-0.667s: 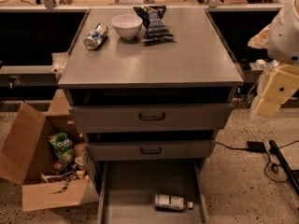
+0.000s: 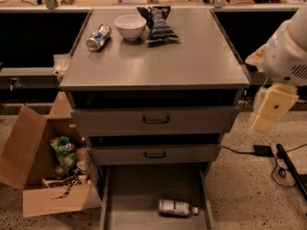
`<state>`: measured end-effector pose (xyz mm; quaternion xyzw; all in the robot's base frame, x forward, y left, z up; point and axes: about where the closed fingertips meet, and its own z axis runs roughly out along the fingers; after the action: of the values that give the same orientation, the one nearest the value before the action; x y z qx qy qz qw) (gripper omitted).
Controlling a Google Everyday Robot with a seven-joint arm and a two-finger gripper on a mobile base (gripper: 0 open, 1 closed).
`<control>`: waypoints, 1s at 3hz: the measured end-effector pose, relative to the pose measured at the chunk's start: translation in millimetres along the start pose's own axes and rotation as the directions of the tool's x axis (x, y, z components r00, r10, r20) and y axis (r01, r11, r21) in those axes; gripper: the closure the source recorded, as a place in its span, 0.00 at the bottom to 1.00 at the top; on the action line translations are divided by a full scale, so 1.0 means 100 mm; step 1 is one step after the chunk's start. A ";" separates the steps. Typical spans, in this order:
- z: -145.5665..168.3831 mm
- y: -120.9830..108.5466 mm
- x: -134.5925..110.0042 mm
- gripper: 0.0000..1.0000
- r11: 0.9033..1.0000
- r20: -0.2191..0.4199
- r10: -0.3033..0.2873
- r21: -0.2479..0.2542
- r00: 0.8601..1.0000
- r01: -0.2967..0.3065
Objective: Pick blue plastic bottle from bottom drawer and place on counter
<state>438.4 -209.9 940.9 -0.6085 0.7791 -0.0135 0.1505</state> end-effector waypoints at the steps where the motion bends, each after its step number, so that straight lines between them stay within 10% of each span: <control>1: 0.91 0.33 -0.10 0.00 0.993 0.075 -0.035 -0.112 0.997 0.043; 3: 2.30 0.99 -0.22 0.00 0.959 0.245 0.043 -0.281 0.969 0.029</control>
Offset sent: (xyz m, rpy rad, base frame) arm -0.0308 0.0799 -0.2535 0.2891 0.2315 0.1538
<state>407.1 -126.1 705.5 -0.6179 0.7500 0.1747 0.1586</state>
